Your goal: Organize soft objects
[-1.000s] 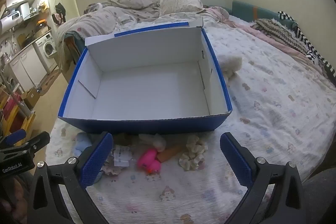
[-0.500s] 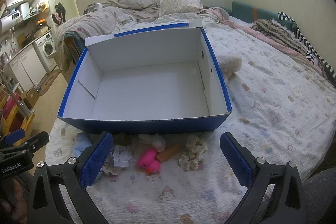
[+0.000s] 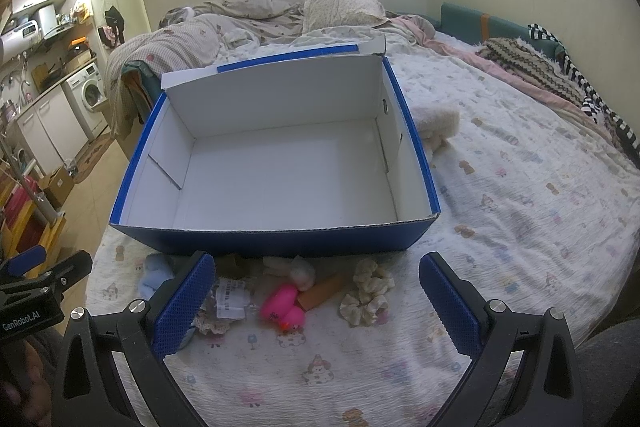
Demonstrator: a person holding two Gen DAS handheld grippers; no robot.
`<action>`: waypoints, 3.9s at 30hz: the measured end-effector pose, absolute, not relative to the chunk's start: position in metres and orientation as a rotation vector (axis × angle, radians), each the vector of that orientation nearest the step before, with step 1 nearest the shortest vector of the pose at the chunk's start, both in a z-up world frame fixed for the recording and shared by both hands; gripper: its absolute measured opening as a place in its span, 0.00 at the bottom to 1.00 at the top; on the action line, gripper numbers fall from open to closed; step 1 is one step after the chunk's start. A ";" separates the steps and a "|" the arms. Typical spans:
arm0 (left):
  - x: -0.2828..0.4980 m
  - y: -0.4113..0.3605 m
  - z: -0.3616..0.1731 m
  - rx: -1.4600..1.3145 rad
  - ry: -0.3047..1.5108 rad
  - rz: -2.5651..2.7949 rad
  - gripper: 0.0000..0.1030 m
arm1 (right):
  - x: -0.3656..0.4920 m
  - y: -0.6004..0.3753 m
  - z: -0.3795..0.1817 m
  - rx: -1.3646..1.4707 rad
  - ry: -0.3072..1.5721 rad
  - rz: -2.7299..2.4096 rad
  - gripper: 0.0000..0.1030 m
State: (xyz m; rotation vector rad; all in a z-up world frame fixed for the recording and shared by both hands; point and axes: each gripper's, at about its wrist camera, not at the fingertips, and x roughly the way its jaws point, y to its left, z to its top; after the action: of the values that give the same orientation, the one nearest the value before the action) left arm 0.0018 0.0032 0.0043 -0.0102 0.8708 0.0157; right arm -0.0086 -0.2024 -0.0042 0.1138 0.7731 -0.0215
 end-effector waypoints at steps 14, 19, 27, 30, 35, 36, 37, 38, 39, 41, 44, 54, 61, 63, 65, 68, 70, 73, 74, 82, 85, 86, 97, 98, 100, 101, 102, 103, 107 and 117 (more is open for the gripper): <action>0.002 0.004 0.005 -0.010 0.868 0.016 1.00 | -0.009 -0.202 -0.004 0.111 0.771 -0.022 1.00; 0.002 0.004 0.005 -0.010 0.868 0.016 1.00 | -0.008 -0.202 -0.004 0.111 0.771 -0.022 1.00; 0.001 0.003 0.004 -0.009 0.867 0.016 1.00 | -0.008 -0.201 -0.004 0.109 0.771 -0.020 1.00; 0.001 0.003 0.005 -0.006 0.867 0.017 1.00 | -0.008 -0.201 -0.004 0.110 0.771 -0.022 1.00; 0.001 0.006 0.007 -0.005 0.867 0.021 1.00 | -0.010 -0.203 -0.003 0.110 0.769 -0.022 1.00; 0.001 0.007 0.008 -0.006 0.868 0.024 1.00 | -0.009 -0.203 -0.003 0.113 0.770 -0.022 1.00; 0.001 0.008 0.009 -0.008 0.869 0.025 1.00 | -0.009 -0.202 -0.004 0.112 0.771 -0.023 1.00; 0.001 0.009 0.009 -0.010 0.870 0.027 1.00 | -0.010 -0.204 -0.004 0.123 0.775 -0.026 1.00; 0.001 0.011 0.010 -0.015 0.874 0.030 1.00 | -0.008 -0.204 -0.004 0.129 0.776 -0.026 1.00; 0.001 0.017 0.010 -0.043 0.882 0.031 1.00 | -0.008 -0.207 -0.005 0.147 0.787 -0.028 1.00; 0.006 0.031 0.013 -0.060 0.899 0.085 1.00 | -0.005 -0.218 0.000 0.176 0.799 -0.044 1.00; 0.048 0.048 -0.001 -0.127 1.072 0.110 0.98 | 0.001 -0.240 -0.012 0.268 0.860 -0.084 1.00; 0.072 0.023 -0.043 -0.171 1.264 0.057 0.98 | 0.005 -0.239 -0.021 0.268 0.899 -0.084 1.00; 0.076 0.014 -0.061 -0.173 1.319 0.041 0.89 | 0.005 -0.241 -0.022 0.267 0.899 -0.098 1.00; 0.078 0.006 -0.079 -0.171 1.369 0.038 0.73 | 0.005 -0.242 -0.023 0.268 0.898 -0.105 1.00; 0.081 0.005 -0.102 -0.206 1.435 0.034 0.68 | 0.007 -0.245 -0.026 0.274 0.907 -0.115 1.00; 0.081 0.009 -0.111 -0.260 1.459 0.024 0.65 | 0.008 -0.248 -0.028 0.289 0.916 -0.120 1.00; 0.079 0.009 -0.116 -0.298 1.481 -0.029 0.49 | 0.010 -0.251 -0.032 0.310 0.928 -0.132 1.00; 0.079 0.008 -0.117 -0.297 1.479 -0.035 0.28 | 0.011 -0.252 -0.032 0.313 0.929 -0.134 1.00; 0.063 0.012 -0.100 -0.280 1.448 -0.081 0.09 | 0.013 -0.265 -0.026 0.359 0.937 -0.098 1.00; 0.052 0.025 -0.073 -0.252 1.428 -0.098 0.09 | 0.023 -0.279 -0.021 0.384 0.984 -0.059 1.00; 0.049 0.026 -0.061 -0.207 1.407 -0.095 0.09 | 0.028 -0.285 -0.022 0.393 1.013 -0.051 1.00; 0.058 0.039 -0.063 -0.123 1.340 -0.054 0.09 | 0.073 -0.292 -0.099 0.430 1.348 -0.063 0.69; 0.059 0.039 -0.063 -0.130 1.342 -0.054 0.09 | 0.076 -0.287 -0.106 0.419 1.359 -0.066 0.68; 0.060 0.039 -0.064 -0.144 1.342 -0.054 0.09 | 0.081 -0.280 -0.115 0.401 1.369 -0.083 0.65; 0.059 0.040 -0.064 -0.148 1.340 -0.054 0.09 | 0.083 -0.276 -0.120 0.387 1.375 -0.091 0.60; 0.059 0.041 -0.064 -0.151 1.338 -0.050 0.09 | 0.085 -0.273 -0.124 0.376 1.381 -0.097 0.58; 0.059 0.042 -0.064 -0.152 1.338 -0.046 0.09 | 0.086 -0.270 -0.128 0.370 1.388 -0.098 0.56; 0.057 0.041 -0.068 -0.161 1.346 -0.044 0.09 | 0.087 -0.264 -0.136 0.361 1.393 -0.084 0.20; 0.055 0.038 -0.066 -0.145 1.324 -0.038 0.09 | 0.049 -0.263 -0.093 0.442 1.285 -0.019 0.13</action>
State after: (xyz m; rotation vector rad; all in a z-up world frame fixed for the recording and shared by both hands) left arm 0.0554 0.0379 -0.0658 -0.1449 1.3243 -0.0384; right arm 0.0486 -0.2632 -0.0927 0.4415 1.2845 -0.0194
